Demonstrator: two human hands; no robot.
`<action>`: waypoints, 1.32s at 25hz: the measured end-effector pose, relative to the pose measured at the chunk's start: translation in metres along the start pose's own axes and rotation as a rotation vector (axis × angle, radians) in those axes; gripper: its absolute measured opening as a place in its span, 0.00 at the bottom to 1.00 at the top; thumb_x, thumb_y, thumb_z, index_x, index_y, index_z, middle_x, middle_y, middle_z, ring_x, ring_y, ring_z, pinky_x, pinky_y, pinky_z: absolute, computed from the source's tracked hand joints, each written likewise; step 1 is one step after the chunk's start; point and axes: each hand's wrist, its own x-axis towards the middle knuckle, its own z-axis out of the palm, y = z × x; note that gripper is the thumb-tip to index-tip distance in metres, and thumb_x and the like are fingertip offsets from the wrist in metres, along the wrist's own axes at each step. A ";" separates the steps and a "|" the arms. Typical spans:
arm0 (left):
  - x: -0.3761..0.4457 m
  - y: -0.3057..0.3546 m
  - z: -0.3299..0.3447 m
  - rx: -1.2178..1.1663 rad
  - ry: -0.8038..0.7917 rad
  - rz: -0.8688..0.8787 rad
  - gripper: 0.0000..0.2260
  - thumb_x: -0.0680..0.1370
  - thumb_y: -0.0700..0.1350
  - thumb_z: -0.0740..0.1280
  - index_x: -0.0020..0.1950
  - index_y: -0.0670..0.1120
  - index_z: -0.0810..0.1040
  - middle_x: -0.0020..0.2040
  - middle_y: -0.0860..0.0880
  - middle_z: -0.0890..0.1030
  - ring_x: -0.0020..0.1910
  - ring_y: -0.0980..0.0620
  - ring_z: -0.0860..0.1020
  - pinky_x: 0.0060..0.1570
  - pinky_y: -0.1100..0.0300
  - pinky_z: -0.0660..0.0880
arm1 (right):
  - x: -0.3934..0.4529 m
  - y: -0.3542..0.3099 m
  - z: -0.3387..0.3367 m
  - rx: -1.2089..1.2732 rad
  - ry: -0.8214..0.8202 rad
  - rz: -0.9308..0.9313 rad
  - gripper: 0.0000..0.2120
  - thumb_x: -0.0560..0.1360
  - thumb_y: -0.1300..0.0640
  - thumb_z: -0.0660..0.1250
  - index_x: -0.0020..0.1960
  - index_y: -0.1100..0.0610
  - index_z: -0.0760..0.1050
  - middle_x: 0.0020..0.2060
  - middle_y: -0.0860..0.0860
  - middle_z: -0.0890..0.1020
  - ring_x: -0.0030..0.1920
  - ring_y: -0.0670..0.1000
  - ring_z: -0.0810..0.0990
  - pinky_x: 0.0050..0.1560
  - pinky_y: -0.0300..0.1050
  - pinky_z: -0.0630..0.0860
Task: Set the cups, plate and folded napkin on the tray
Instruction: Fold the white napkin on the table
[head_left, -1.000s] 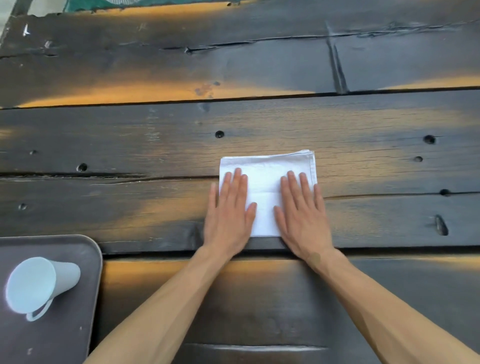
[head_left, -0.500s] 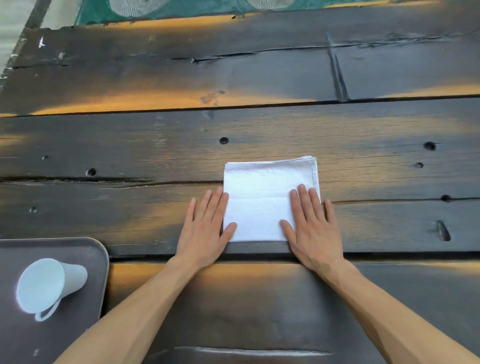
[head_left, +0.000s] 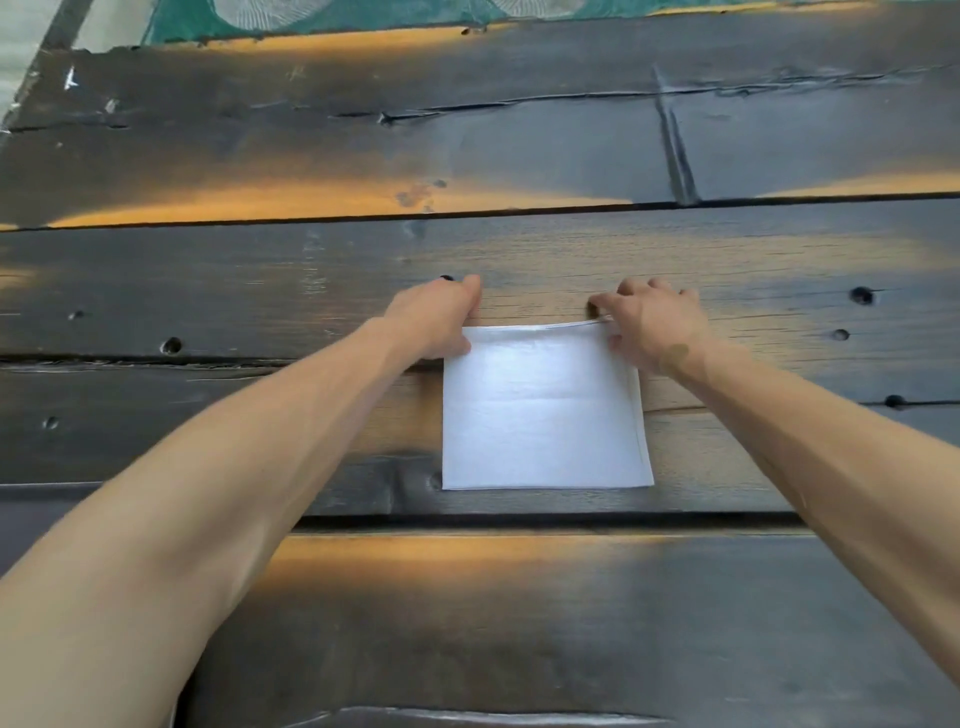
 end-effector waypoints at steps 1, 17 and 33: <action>0.007 0.001 -0.006 -0.005 -0.061 -0.025 0.17 0.71 0.46 0.75 0.50 0.49 0.67 0.48 0.48 0.77 0.46 0.45 0.76 0.38 0.54 0.68 | 0.006 0.003 -0.005 0.035 -0.042 0.002 0.23 0.76 0.58 0.64 0.70 0.48 0.68 0.61 0.54 0.75 0.60 0.60 0.74 0.53 0.54 0.72; -0.079 0.001 0.018 -0.042 0.327 0.168 0.04 0.76 0.47 0.67 0.49 0.53 0.73 0.49 0.54 0.74 0.50 0.52 0.71 0.38 0.57 0.66 | -0.076 0.009 -0.022 0.239 0.173 -0.233 0.16 0.76 0.50 0.67 0.63 0.46 0.76 0.51 0.51 0.80 0.51 0.54 0.78 0.47 0.47 0.74; -0.155 0.012 0.105 -0.100 0.252 0.204 0.06 0.77 0.50 0.66 0.52 0.52 0.76 0.52 0.55 0.77 0.53 0.53 0.74 0.44 0.61 0.69 | -0.162 -0.008 0.074 0.226 0.379 -0.299 0.11 0.76 0.47 0.65 0.53 0.46 0.84 0.57 0.47 0.84 0.60 0.53 0.82 0.51 0.48 0.75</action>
